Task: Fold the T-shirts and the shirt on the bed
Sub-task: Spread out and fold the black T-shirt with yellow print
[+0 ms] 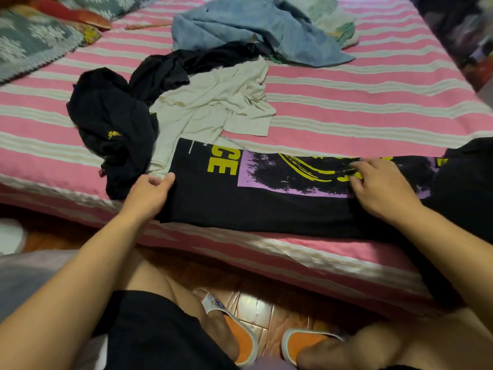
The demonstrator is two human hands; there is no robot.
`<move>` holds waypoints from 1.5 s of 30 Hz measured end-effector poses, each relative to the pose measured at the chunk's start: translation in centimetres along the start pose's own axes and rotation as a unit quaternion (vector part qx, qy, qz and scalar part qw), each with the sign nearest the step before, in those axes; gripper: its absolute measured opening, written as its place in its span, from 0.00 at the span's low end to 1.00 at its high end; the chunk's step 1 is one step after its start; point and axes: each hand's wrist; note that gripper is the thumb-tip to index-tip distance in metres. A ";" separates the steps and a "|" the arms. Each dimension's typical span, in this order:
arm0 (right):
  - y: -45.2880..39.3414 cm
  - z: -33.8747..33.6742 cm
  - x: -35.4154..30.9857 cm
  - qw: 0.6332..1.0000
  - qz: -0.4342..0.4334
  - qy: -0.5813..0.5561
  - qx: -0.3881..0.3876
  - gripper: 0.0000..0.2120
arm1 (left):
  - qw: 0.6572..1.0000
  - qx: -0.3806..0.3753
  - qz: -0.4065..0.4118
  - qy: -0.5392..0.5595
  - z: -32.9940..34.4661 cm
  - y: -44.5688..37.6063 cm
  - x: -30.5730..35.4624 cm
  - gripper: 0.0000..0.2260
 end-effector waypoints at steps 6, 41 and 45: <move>-5.4 2.9 -1.4 0.992 -0.016 0.048 -0.112 0.28 | 0.973 0.093 0.117 -0.177 1.1 -1.0 3.2 0.23; -7.4 3.7 -0.8 1.000 -0.005 0.010 0.026 0.18 | 0.954 -0.058 0.253 -0.150 -2.1 -8.2 8.2 0.12; -8.5 2.9 -0.7 0.999 -0.030 0.008 -0.029 0.31 | 0.930 0.011 0.187 -0.316 -4.9 -14.4 7.6 0.18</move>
Point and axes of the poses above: each hand's wrist, its own y-axis away from the middle knuckle, its own z-axis out of the palm, x = y × z, and after that the axes turned 12 degrees about x, right-handed
